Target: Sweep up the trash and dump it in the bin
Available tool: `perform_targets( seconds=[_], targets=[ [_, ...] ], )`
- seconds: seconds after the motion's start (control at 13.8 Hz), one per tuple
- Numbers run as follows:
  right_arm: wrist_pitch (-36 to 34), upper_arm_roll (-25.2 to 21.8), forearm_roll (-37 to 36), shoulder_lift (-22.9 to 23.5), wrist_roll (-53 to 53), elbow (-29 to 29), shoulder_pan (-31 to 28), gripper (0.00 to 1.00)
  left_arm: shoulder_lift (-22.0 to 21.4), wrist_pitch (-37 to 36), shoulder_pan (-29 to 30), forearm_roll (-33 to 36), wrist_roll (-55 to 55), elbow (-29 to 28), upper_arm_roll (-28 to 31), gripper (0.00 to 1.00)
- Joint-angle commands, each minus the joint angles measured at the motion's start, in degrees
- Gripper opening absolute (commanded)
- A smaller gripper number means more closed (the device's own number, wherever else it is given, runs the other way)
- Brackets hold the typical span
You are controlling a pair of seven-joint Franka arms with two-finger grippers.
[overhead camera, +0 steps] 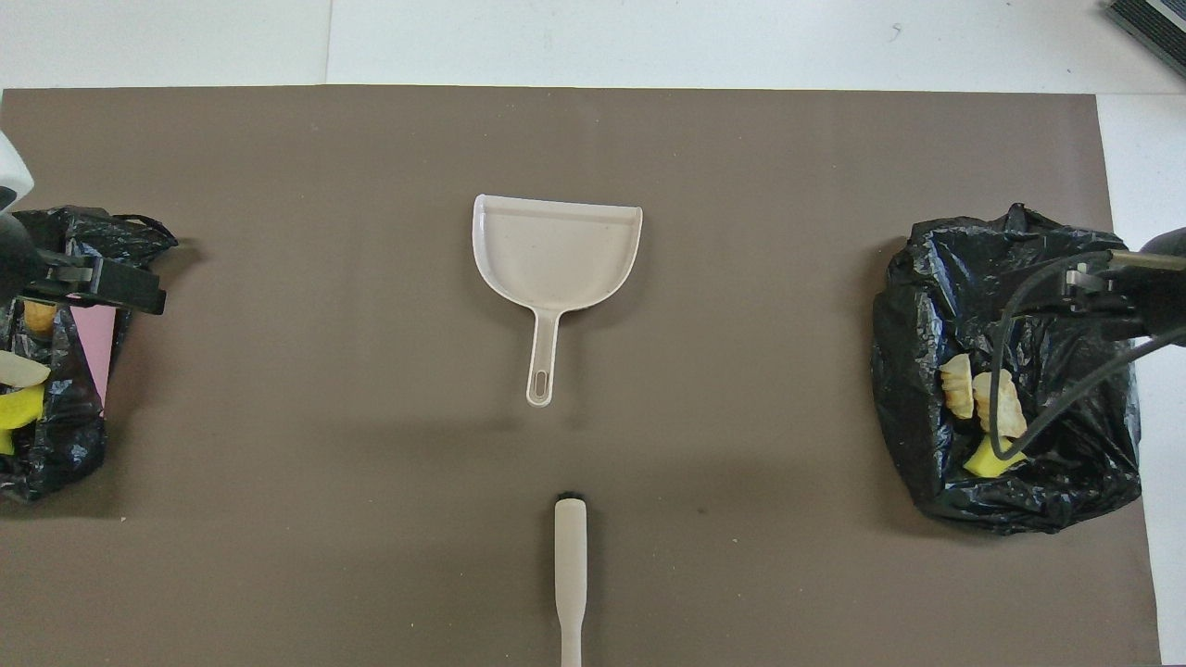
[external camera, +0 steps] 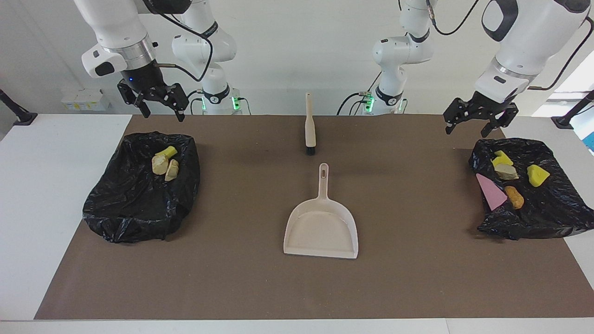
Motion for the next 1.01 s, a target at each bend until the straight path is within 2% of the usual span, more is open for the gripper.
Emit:
perform_targets(
  seconds=[0.0, 0.94],
  targets=[
    [0.98, -0.1, 0.33, -0.61, -2.12, -0.6, -0.02, 1.0, -0.5, -2.16, 0.11, 1.11, 1.21, 1.64, -0.01, 1.0],
    [0.98, -0.1, 0.33, -0.61, -3.35, -0.78, -0.11, 1.0, -0.32, -3.13, 0.29, 0.93, 2.52, 2.44, 0.08, 1.0]
  ],
)
